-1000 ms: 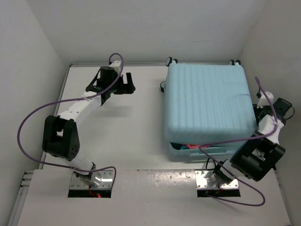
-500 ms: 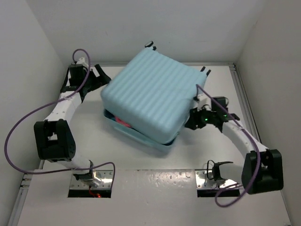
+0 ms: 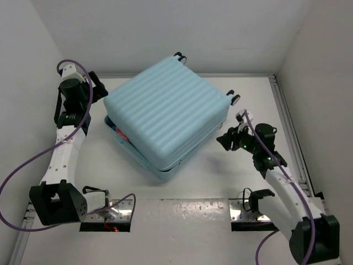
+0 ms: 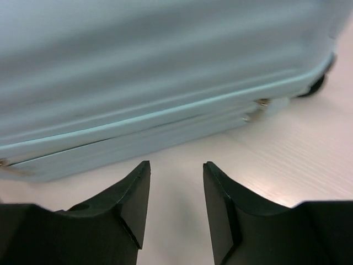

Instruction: Pack the luggage

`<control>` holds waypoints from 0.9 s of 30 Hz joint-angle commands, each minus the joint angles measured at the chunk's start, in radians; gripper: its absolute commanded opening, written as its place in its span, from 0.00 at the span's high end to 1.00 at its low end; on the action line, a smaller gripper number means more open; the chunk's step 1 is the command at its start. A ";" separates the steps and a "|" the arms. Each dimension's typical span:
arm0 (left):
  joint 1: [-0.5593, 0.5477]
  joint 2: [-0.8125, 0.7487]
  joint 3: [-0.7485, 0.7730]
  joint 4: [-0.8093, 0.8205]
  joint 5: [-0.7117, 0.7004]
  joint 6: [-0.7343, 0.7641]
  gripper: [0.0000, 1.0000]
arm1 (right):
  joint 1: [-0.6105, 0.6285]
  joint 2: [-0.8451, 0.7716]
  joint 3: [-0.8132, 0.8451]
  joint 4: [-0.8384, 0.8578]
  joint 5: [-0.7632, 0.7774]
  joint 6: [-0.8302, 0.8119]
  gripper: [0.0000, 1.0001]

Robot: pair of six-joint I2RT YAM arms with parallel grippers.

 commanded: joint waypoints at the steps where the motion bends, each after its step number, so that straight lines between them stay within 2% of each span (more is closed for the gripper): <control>1: -0.006 -0.034 -0.039 -0.044 -0.080 0.031 0.01 | -0.019 0.099 -0.008 0.115 0.189 -0.077 0.56; 3: 0.003 -0.047 -0.050 -0.045 -0.040 0.045 0.01 | -0.046 0.145 -0.020 0.211 0.206 -0.108 0.56; 5: 0.004 -0.057 -0.050 -0.083 0.018 0.088 0.01 | -0.110 0.204 -0.052 0.306 0.150 -0.126 0.56; 6: 0.004 -0.057 -0.050 -0.094 0.064 0.099 0.01 | -0.143 0.219 -0.054 0.322 0.139 -0.133 0.54; 8: 0.004 -0.111 -0.078 -0.126 0.065 0.108 0.01 | -0.202 0.280 -0.045 0.348 0.050 -0.133 0.49; 10: 0.004 -0.152 -0.124 -0.138 0.026 0.098 0.02 | -0.247 0.313 -0.019 0.364 0.019 -0.123 0.46; 13: 0.004 -0.195 -0.177 -0.160 -0.084 0.067 0.05 | -0.276 0.383 0.032 0.444 0.078 -0.097 0.45; 14: 0.004 -0.196 -0.187 -0.160 -0.113 0.044 0.05 | -0.281 0.417 0.046 0.450 0.164 -0.082 0.45; 17: 0.042 -0.133 -0.152 -0.122 -0.159 0.033 0.05 | -0.334 0.503 0.154 0.399 0.192 -0.006 0.45; 20: 0.114 -0.012 -0.051 -0.040 -0.091 0.033 0.05 | -0.390 0.570 0.222 0.378 0.118 0.076 0.46; 21: 0.146 0.030 0.031 -0.029 -0.063 0.021 0.05 | -0.394 0.578 0.230 0.376 0.099 0.091 0.48; 23: 0.174 0.128 0.129 -0.017 0.102 0.031 0.12 | -0.407 0.593 0.260 0.349 0.019 0.131 0.50; 24: 0.174 0.256 0.198 -0.063 0.151 0.068 0.14 | -0.407 0.595 0.270 0.339 -0.031 0.140 0.50; 25: 0.174 0.322 0.340 -0.089 0.231 0.085 0.21 | -0.408 0.598 0.273 0.307 -0.054 0.148 0.54; 27: 0.185 0.456 0.471 -0.167 0.307 0.096 0.32 | -0.402 0.597 0.291 0.274 -0.123 0.162 0.56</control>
